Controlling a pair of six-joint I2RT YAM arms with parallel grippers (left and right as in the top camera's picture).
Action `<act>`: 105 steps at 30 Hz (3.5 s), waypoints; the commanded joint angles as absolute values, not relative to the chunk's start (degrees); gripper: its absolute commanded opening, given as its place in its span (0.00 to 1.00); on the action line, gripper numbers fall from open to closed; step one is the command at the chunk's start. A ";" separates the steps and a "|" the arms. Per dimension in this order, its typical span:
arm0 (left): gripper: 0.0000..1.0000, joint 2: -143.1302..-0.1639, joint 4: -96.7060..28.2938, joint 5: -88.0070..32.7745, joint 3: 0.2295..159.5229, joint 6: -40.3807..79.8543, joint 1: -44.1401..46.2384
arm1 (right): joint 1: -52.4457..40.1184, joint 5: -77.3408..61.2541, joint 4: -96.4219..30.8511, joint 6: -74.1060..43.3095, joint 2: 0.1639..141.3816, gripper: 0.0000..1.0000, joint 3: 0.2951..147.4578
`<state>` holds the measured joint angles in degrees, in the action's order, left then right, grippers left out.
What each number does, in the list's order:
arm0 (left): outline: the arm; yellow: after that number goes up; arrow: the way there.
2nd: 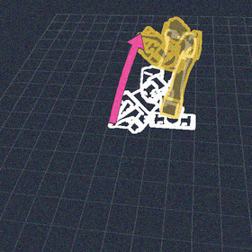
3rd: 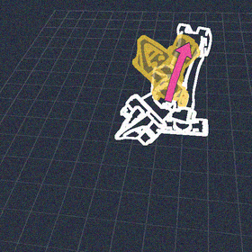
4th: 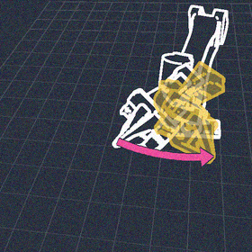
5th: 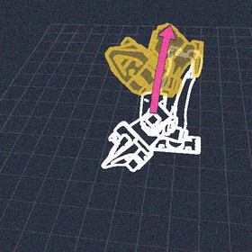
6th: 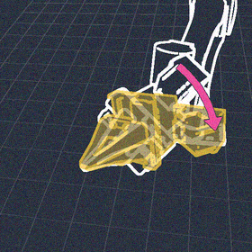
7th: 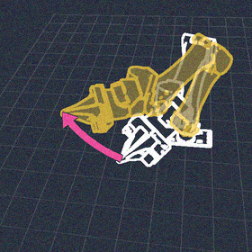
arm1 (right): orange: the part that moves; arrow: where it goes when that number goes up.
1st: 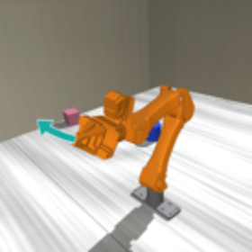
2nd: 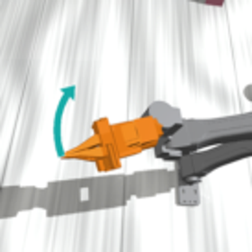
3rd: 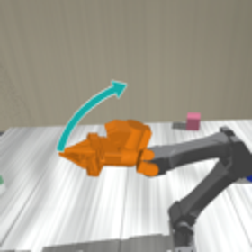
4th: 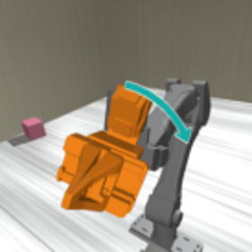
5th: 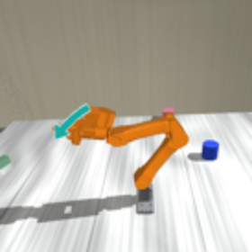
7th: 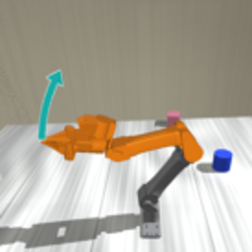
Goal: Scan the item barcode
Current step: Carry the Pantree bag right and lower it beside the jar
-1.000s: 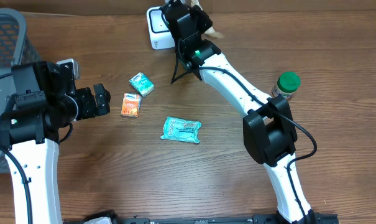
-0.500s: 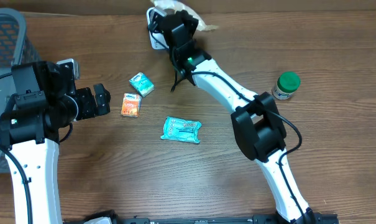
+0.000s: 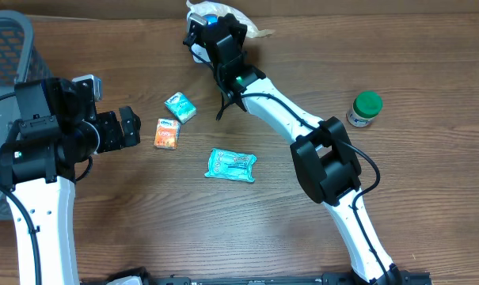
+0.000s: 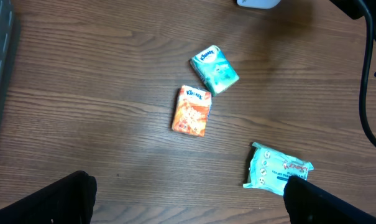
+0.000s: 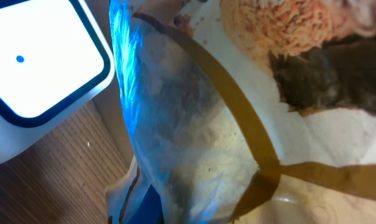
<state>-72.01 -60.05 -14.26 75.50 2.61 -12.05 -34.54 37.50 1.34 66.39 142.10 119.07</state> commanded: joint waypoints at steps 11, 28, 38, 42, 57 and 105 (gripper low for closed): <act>0.99 -72.01 -59.99 -13.96 76.25 2.13 -12.32 | -35.31 37.60 0.51 61.25 140.14 0.04 119.63; 0.99 -72.01 -59.99 -13.96 76.25 2.13 -12.32 | -34.24 20.45 -34.94 18.33 113.60 0.04 119.66; 0.99 -72.01 -59.99 -13.96 76.25 2.13 -12.32 | -22.06 -2.55 -64.84 -6.63 99.39 0.04 119.66; 1.00 -72.01 -59.99 -13.96 76.25 2.13 -12.32 | -13.78 -9.87 -73.63 -11.18 99.70 0.04 119.15; 1.00 -72.01 -59.99 -13.96 76.25 2.13 -12.32 | -6.66 -7.11 -70.35 1.78 106.02 0.04 96.14; 1.00 -71.99 -59.99 -13.96 76.25 2.13 -12.32 | -16.43 -20.88 -56.75 -5.26 107.50 0.49 79.94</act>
